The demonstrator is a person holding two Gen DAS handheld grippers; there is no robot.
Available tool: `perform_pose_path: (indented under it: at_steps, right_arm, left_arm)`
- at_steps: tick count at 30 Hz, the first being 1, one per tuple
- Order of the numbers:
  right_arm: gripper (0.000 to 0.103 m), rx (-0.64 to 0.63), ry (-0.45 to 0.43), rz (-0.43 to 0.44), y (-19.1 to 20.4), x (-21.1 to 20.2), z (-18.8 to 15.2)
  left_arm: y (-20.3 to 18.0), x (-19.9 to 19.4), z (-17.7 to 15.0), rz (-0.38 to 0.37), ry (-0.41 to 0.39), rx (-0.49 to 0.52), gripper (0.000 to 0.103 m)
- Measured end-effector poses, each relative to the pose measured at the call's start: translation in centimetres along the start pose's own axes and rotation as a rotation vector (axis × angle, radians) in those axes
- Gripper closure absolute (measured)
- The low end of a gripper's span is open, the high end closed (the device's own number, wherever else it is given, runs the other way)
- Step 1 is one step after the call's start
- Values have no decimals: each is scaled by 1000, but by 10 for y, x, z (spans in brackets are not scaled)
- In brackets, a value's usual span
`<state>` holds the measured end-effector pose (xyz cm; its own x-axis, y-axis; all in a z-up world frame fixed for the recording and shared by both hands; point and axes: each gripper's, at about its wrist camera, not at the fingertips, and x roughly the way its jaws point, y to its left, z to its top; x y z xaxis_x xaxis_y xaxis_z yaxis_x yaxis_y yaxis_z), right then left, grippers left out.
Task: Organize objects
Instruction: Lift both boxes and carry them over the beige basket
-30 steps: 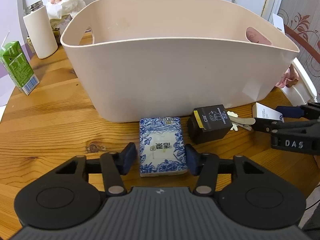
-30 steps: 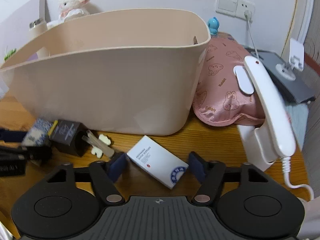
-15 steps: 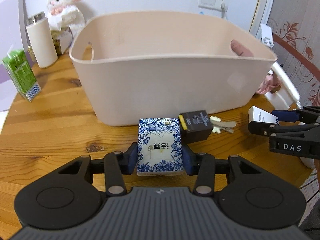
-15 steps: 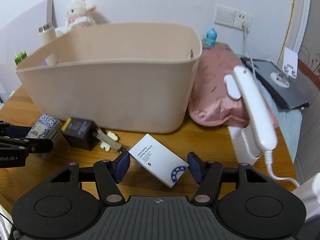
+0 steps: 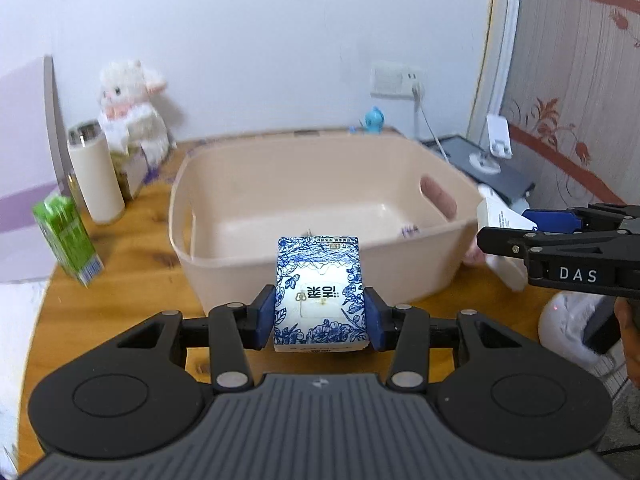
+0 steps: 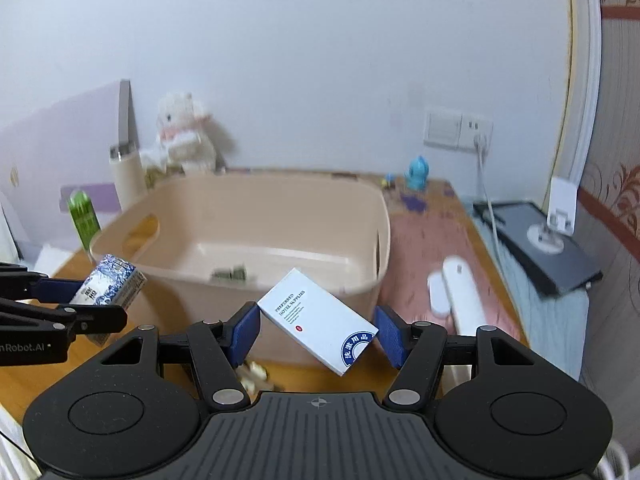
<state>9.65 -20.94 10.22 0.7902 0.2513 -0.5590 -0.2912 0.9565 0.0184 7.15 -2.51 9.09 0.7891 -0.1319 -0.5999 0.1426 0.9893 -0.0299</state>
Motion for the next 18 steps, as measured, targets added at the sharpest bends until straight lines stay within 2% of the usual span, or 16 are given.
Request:
perform_pose_path:
  at_steps: [3, 10, 15, 18]
  right_arm:
    - [43, -10, -35, 3, 3, 0, 17]
    - [43, -12, -76, 8, 8, 17, 47]
    - [43, 7, -63, 3, 7, 39, 55]
    - [43, 22, -41, 0, 4, 55, 57]
  left_arm:
    - [-2, 1, 14, 38, -36, 16, 55]
    - [-2, 16, 44, 50, -67, 25, 55]
    - [1, 42, 57, 37, -35, 10, 55]
    - [3, 62, 59, 54, -4, 1, 55]
